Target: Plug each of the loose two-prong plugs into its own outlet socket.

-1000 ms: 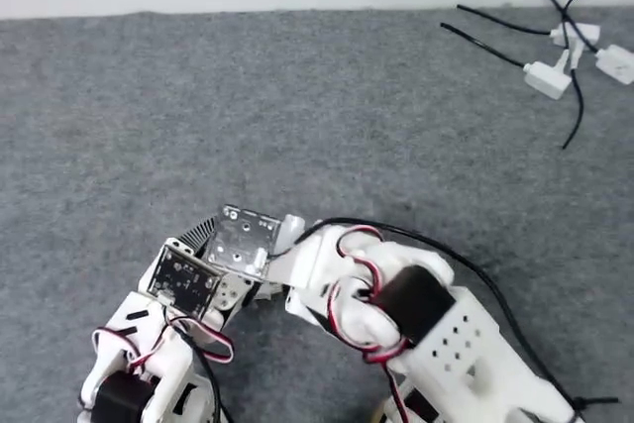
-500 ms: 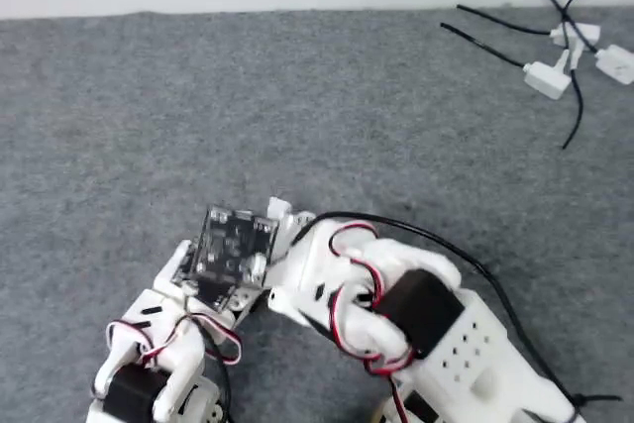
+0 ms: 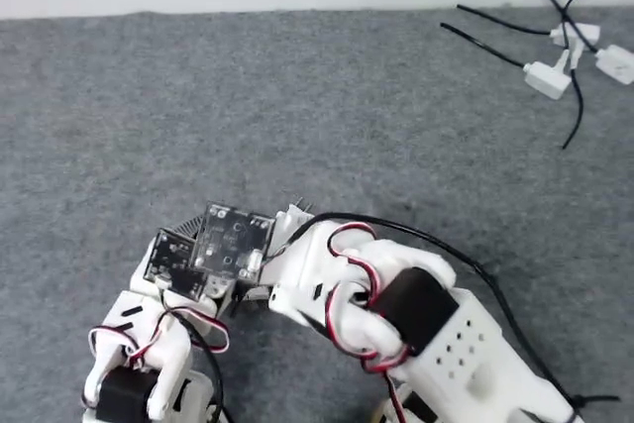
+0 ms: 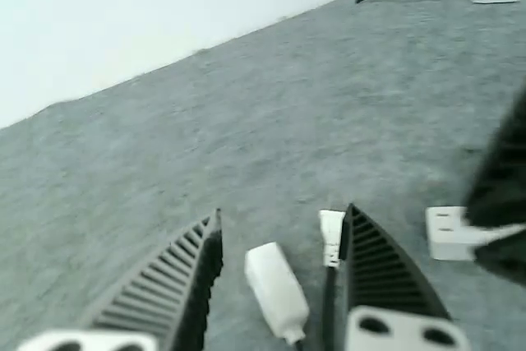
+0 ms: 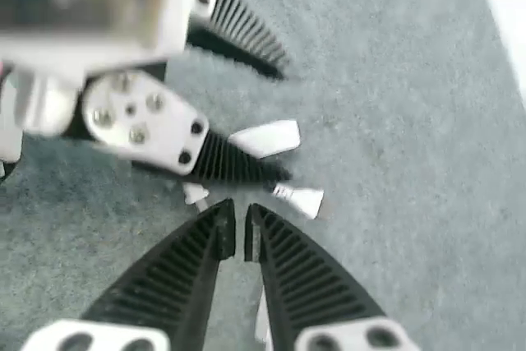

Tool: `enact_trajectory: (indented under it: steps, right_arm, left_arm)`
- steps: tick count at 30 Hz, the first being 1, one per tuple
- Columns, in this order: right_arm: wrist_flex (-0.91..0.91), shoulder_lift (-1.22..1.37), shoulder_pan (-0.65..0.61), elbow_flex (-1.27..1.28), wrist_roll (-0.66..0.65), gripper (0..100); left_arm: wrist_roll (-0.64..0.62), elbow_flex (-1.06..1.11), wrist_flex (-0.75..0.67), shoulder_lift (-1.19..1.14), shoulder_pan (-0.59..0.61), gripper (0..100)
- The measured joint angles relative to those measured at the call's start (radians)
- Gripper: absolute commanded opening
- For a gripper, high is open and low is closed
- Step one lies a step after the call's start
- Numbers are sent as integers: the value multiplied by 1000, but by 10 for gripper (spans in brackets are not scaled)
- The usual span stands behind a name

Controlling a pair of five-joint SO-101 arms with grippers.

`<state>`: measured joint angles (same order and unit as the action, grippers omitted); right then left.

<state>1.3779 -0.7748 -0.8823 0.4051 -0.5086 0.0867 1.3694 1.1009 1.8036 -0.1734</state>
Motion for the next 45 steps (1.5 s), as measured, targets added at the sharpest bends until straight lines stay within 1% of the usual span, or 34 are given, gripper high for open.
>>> enact_trajectory:
  steps: [3,6,8,11,14,17,19,23,25,29,34,36,41,45]
  right_arm:
    - [-66,0,74,94,17,10]
    - [-206,5,143,245,9,11]
    - [-299,35,152,331,-17,11]
    - [-390,132,158,362,-71,12]
    - [-460,273,155,364,-115,13]
    - [-493,440,155,344,-143,25]
    - [-502,546,155,301,-150,69]
    - [-503,718,184,212,-157,229]
    - [-503,766,207,169,-180,287]
    - [-503,825,235,87,-255,272]
    - [-420,918,199,-15,-470,232]
    - [-385,974,176,-64,-523,233]
    - [-330,1137,164,-249,-559,231]
    - [-238,1267,164,-400,-594,230]
  left_arm:
    - [0,21,-18,0,55,239]
    - [-9,66,-95,0,140,239]
    - [-38,104,-157,0,203,239]
    - [-86,138,-222,0,279,239]
    - [-143,138,-250,0,367,239]
    - [-189,138,-255,0,423,239]
    - [-209,138,-262,0,453,239]
    - [-238,175,-318,0,514,239]
    - [-241,178,-331,0,532,239]
    - [-244,178,-334,0,537,239]
    - [-244,178,-336,0,539,239]
    - [-244,178,-336,0,539,239]
    - [-244,178,-336,0,539,239]
    - [-244,178,-336,0,539,239]
